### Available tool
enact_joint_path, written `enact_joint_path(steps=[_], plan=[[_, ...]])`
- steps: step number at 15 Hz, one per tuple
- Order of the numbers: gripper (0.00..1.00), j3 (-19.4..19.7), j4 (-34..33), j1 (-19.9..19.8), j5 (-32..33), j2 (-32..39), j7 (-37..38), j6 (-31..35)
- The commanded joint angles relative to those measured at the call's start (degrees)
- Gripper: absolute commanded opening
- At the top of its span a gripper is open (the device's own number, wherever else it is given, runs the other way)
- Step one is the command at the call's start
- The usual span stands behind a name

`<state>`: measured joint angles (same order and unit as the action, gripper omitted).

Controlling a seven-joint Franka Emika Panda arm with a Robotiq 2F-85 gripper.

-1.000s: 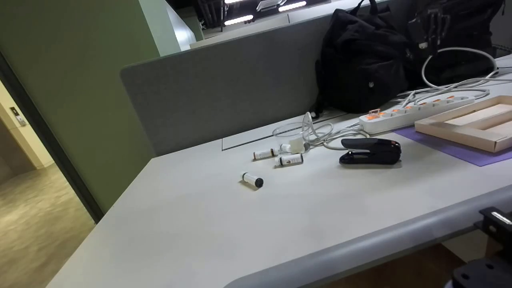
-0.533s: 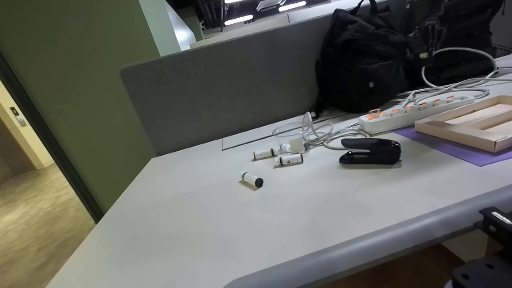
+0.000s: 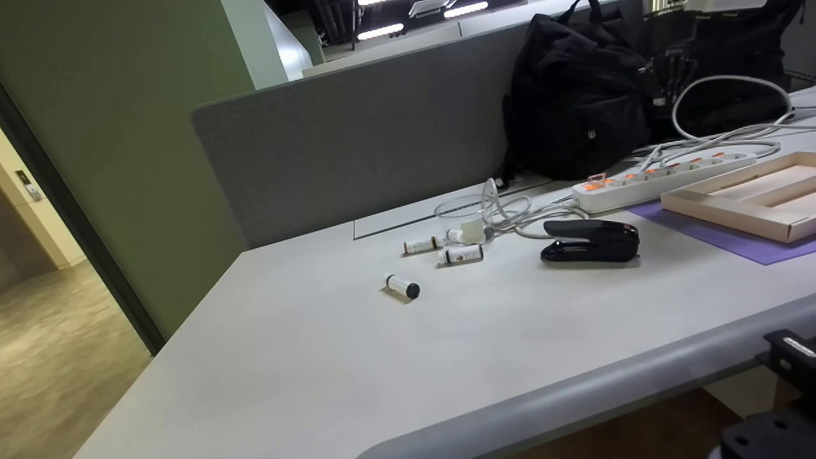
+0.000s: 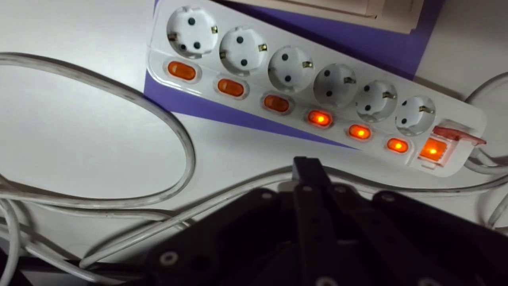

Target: Turn off the fourth switch from the right of the adaptor.

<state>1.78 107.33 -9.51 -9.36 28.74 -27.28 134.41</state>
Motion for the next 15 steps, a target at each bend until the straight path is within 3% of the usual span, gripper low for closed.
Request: enact_joint_path(steps=[1, 15], plan=[[0.0, -2.42, -1.84, -1.79, -1.26, 3.71, 1.37, 3.0], [0.0, -4.61, -1.97, -2.44, -1.07, 9.3, 4.56, 4.34]])
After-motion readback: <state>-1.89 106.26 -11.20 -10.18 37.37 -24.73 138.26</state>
